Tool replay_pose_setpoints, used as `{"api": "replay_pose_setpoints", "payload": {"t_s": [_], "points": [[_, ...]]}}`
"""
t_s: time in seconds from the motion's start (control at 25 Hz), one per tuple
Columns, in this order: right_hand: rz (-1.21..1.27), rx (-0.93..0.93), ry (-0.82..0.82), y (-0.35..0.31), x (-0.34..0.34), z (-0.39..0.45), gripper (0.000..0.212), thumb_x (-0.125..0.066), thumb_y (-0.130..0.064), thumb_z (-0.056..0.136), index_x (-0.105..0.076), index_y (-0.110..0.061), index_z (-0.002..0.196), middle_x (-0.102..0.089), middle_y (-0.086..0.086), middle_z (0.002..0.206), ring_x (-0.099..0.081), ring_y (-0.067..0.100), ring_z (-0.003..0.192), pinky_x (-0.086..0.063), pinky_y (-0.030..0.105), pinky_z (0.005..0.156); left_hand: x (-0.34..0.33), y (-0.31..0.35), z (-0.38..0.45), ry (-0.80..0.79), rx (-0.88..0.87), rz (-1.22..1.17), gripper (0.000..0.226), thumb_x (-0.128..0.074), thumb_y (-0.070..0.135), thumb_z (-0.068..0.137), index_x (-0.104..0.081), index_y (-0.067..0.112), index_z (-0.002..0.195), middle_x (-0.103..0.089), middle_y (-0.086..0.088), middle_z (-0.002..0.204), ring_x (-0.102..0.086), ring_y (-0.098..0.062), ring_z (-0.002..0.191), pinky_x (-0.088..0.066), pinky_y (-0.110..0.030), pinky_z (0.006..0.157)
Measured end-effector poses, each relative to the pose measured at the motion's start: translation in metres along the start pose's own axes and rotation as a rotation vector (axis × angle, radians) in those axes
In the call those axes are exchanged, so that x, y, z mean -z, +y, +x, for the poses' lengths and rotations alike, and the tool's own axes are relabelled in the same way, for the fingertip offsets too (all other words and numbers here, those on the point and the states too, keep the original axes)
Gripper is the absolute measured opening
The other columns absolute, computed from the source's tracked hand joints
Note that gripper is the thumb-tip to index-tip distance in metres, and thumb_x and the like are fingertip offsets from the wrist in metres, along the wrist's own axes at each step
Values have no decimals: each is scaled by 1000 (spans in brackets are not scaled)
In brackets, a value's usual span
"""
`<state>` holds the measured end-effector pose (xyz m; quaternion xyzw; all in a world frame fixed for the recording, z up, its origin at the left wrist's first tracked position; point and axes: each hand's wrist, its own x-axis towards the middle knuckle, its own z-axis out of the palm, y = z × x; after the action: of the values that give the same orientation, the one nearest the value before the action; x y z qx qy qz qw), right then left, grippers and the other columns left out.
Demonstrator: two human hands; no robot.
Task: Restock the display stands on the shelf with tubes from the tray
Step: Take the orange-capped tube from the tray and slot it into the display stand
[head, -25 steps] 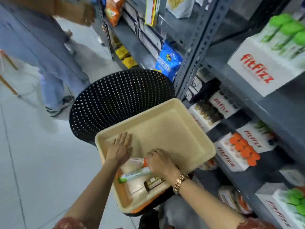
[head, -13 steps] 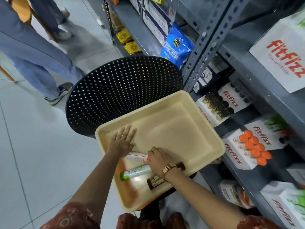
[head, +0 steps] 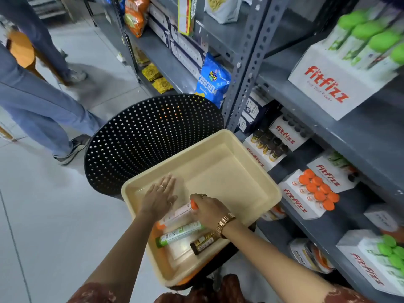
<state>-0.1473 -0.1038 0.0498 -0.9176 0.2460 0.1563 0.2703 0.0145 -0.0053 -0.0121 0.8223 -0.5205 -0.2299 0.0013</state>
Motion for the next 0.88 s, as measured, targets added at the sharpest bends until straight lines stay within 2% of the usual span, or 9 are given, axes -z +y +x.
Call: {"api": "replay_pose_setpoints", "payload": {"t_s": [0.12,0.2,0.32,0.48,0.6,0.72,0.8,0.88], "points": [[109,-15,48,6,37,-23,34,-48,-11,90,-46,-17,124,-53,10,129,-54,32,113,-45,35,91,33,17,3,98,-70,8,62,-24,39,99,1,10,147,8,-3,156,3,-19,147,-7,-35,119],[167,-45,95,13,66,-41,36,-49,-12,89,-47,-20,125,-52,7,131,-52,29,116,-44,34,96,59,38,12,150,-129,1,74,-10,51,88,-6,7,147,2,-8,158,-2,-22,147,-9,-37,120],[139,-80,200,30,112,-74,36,-52,-17,90,-48,-20,126,-54,11,128,-52,30,116,-42,35,98,98,83,27,218,-241,86,87,5,52,74,-7,7,147,0,-4,158,-4,-22,147,-12,-37,120],[84,-125,372,57,169,-132,33,-55,-22,89,-53,-22,122,-60,12,124,-55,30,114,-45,39,98,138,172,32,319,-433,128,77,-6,45,82,-14,3,146,-12,-11,157,-14,-29,145,-21,-43,119],[33,-182,461,76,202,-186,37,-55,-21,89,-53,-20,126,-58,10,130,-52,28,119,-42,40,102,154,244,32,318,-541,161,70,-9,43,88,-3,6,147,-1,-9,159,-3,-24,147,-7,-36,121],[-20,-256,547,95,223,-241,39,-55,-19,90,-53,-17,128,-57,10,132,-50,28,123,-39,37,105,160,308,27,368,-650,170,78,1,47,81,-4,6,147,-1,-9,159,-2,-24,147,-6,-35,120],[-45,-312,602,107,233,-275,40,-54,-19,91,-51,-17,131,-56,8,134,-49,27,124,-38,35,105,157,343,25,385,-691,180,62,-12,37,95,-2,8,148,1,-6,159,-1,-21,147,-5,-34,120],[-60,-359,655,117,242,-308,41,-53,-20,92,-50,-17,132,-56,8,134,-50,27,123,-38,36,106,153,379,21,385,-738,163,59,-19,35,98,-2,9,148,2,-6,159,0,-20,147,-8,-36,120]]}}
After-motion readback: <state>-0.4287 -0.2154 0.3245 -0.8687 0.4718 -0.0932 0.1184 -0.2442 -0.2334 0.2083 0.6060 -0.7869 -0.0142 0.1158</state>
